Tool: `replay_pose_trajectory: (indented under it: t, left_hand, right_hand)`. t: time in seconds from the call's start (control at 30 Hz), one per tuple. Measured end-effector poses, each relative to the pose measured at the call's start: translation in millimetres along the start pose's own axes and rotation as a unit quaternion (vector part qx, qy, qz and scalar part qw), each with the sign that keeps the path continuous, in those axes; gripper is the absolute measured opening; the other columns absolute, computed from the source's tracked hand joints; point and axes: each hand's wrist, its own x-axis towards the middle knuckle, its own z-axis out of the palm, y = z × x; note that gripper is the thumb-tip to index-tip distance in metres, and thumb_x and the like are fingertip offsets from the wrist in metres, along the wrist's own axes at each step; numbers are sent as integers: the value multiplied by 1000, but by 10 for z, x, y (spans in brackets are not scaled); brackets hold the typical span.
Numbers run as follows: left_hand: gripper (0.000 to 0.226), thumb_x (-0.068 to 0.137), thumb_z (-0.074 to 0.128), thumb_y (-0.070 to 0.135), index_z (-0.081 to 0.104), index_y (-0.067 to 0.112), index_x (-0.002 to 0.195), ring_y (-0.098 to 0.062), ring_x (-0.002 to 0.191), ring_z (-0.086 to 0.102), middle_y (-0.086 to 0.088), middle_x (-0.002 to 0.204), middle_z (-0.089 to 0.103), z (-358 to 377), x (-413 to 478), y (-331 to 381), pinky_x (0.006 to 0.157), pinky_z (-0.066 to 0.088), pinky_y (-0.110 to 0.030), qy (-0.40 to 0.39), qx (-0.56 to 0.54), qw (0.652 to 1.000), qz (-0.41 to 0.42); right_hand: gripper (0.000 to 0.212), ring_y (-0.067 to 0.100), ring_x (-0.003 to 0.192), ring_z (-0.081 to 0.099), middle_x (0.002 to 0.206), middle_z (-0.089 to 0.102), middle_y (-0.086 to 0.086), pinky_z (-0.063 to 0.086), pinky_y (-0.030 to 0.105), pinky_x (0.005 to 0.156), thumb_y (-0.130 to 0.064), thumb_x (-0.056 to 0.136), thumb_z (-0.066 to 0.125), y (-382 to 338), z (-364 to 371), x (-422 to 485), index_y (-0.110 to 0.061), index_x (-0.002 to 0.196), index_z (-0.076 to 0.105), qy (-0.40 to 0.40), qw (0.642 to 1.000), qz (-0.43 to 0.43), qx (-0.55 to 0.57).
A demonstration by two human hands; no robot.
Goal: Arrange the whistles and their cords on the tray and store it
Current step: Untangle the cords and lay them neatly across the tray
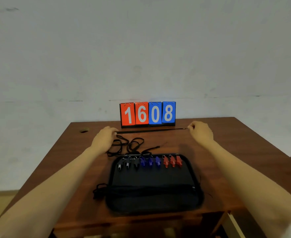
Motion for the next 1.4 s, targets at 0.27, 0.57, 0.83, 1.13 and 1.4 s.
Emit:
replay_pose_trajectory:
  t: [0.27, 0.57, 0.83, 1.13, 1.4]
  left_hand:
    - [12, 92, 56, 29, 63, 22, 86, -21, 86, 60, 0, 90, 67, 375, -618, -233, 70, 48, -34, -48, -49, 995, -72]
    - [7, 95, 52, 21, 55, 17, 91, -20, 53, 54, -4, 65, 62, 581, -997, -332, 53, 41, -31, -33, -47, 992, -116]
    - [9, 91, 59, 26, 66, 23, 85, -23, 105, 56, 1, 100, 68, 696, -1169, -327, 90, 45, -39, -79, -3, 993, -87]
    - [13, 92, 56, 34, 68, 30, 87, -27, 112, 47, 2, 102, 61, 777, -1189, -337, 93, 30, -42, -93, 98, 987, -82]
    - [21, 92, 52, 41, 65, 33, 106, -25, 126, 31, 3, 126, 50, 829, -1233, -308, 101, 20, -45, -83, 135, 985, -74]
  right_hand:
    - [18, 21, 79, 64, 81, 67, 0, 55, 39, 75, -32, 88, 63, 448, 283, -555, -18, 77, 62, -66, 995, 72, -4]
    - [19, 24, 75, 63, 73, 62, -1, 51, 35, 67, -22, 94, 51, 697, 469, -985, -15, 82, 63, -105, 991, 78, -30]
    - [19, 24, 74, 63, 78, 67, 3, 50, 33, 64, -24, 90, 58, 818, 422, -1155, -18, 72, 60, -123, 988, 92, -22]
    - [13, 21, 79, 61, 82, 64, 0, 53, 37, 76, -24, 91, 57, 886, 400, -1234, -19, 82, 64, -155, 983, 62, -79]
    - [8, 27, 104, 53, 97, 56, 1, 46, 43, 87, -27, 86, 57, 923, 417, -1245, -22, 91, 62, -156, 984, 15, -86]
